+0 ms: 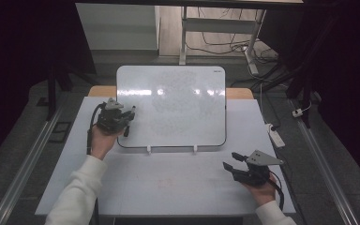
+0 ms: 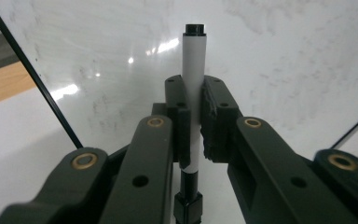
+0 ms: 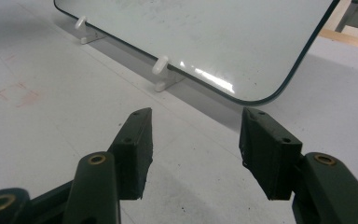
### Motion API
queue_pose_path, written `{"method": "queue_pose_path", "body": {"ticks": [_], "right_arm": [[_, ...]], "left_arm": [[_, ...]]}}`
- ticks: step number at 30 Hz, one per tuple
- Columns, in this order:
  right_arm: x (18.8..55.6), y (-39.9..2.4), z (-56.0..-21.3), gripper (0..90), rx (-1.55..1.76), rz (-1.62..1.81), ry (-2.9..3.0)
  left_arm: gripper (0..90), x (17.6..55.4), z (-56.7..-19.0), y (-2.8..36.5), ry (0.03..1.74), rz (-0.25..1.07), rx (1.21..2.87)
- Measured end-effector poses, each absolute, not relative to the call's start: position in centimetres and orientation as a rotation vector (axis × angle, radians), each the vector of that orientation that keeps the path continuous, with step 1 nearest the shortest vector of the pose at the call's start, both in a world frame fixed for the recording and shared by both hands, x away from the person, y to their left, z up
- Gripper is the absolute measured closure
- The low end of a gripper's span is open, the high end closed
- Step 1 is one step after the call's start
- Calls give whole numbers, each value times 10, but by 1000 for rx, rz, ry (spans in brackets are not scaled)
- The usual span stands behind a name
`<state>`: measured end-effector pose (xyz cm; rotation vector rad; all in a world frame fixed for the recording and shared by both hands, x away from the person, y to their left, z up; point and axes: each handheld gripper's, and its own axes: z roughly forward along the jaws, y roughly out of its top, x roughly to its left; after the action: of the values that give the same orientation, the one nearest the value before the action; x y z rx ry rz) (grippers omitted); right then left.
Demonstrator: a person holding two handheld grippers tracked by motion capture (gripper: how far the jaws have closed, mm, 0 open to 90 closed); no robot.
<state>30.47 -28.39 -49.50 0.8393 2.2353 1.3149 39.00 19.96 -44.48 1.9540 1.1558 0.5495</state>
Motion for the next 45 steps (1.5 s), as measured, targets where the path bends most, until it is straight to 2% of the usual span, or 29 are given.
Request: {"method": "queue_pose_path", "body": {"ticks": [12,17,22,26,36,45], "right_arm": [[305,-283,-496,454,831,1300,2245],[305,-282,-497,450,826,1299,2247],[305,-282,-497,447,817,1290,2250],[305,-282,-498,440,815,1286,2251],[308,-290,-498,423,848,1288,2236],[314,-300,-501,407,858,1293,2235]], "left_arm": [[796,401,-455,193,1157,561,1965],[762,402,-456,195,1154,572,1960],[673,397,-453,197,1136,585,1947],[553,386,-448,202,1107,586,1920],[360,336,-452,212,1014,506,1929],[318,289,-473,228,1012,467,1953]]}}
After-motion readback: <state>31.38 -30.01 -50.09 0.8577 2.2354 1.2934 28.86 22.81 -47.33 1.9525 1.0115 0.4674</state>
